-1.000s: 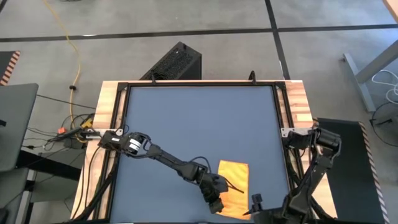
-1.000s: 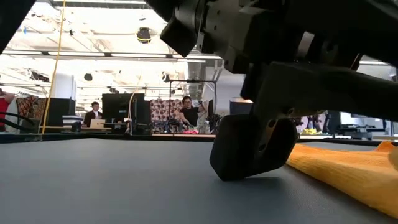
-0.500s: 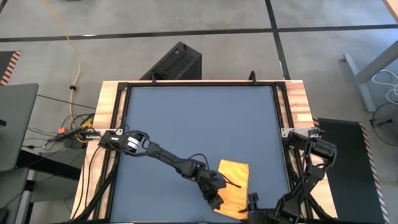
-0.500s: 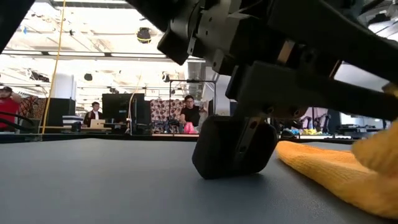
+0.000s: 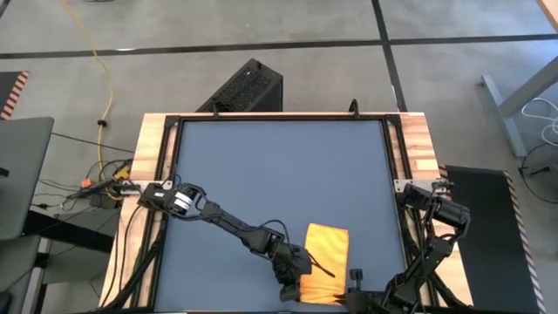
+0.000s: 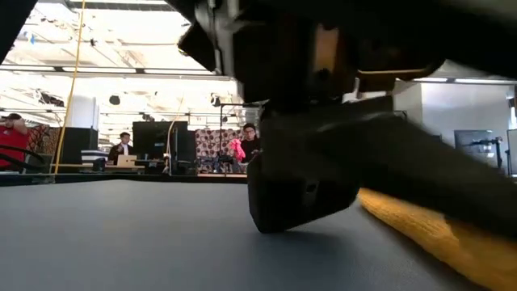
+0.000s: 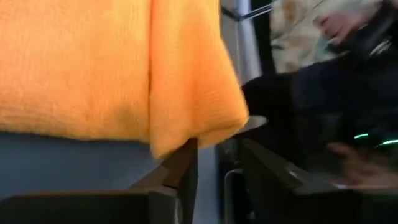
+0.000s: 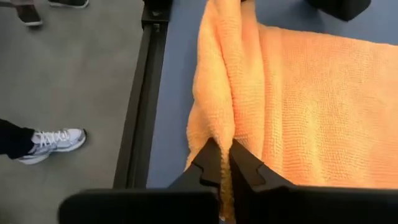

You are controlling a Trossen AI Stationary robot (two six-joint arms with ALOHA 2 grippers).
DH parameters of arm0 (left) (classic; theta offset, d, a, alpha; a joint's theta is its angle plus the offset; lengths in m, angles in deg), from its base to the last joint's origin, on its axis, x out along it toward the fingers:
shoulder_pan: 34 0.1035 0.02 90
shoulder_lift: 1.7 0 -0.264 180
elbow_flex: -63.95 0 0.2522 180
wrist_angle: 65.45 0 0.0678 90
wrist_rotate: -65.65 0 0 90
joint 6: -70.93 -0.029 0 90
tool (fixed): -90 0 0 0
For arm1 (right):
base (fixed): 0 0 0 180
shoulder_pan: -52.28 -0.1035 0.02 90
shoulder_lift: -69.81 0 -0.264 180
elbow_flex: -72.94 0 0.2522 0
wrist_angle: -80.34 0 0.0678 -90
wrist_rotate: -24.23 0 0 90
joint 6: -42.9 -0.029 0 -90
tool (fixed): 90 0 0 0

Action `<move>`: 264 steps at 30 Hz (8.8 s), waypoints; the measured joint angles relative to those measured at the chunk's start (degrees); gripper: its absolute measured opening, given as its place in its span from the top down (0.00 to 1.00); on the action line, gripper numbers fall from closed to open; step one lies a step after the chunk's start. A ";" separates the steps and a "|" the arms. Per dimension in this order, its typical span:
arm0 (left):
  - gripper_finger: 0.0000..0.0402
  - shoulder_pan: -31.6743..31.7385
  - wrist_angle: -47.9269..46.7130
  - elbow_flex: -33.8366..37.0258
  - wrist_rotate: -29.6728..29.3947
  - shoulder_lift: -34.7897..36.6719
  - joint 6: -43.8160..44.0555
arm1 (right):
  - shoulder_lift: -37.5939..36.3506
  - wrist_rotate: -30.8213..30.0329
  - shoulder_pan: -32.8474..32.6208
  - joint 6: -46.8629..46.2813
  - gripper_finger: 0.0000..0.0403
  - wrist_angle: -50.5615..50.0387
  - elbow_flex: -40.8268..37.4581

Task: Roll towel
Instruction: Roll the yellow microfiber towel

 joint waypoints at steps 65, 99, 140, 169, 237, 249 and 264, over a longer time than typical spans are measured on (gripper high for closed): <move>0.99 -5.87 -4.50 -0.30 -26.47 2.81 -96.71 | -2.03 -0.34 2.03 -28.27 0.93 21.98 -7.08; 1.00 2.33 12.34 6.58 6.47 2.77 -9.81 | -13.07 11.89 4.56 -1.24 0.49 14.55 -3.69; 0.98 -0.13 17.05 16.43 -8.13 3.97 20.98 | -0.97 4.32 4.11 -14.43 0.81 8.17 -2.49; 0.86 -10.02 12.24 17.33 -46.05 20.49 -82.80 | -0.98 5.82 2.35 -17.24 0.94 20.30 -8.28; 1.00 2.67 1.17 1.51 -10.23 2.72 -51.04 | -17.22 16.45 5.66 -36.27 0.80 -17.65 -8.33; 1.00 3.13 -0.04 1.51 -8.53 2.72 -45.16 | -11.66 22.14 15.38 -20.20 0.83 -22.15 -8.04; 1.00 -1.36 16.09 18.82 -30.00 10.93 -20.24 | -12.07 16.77 33.67 6.13 0.84 -20.35 -7.85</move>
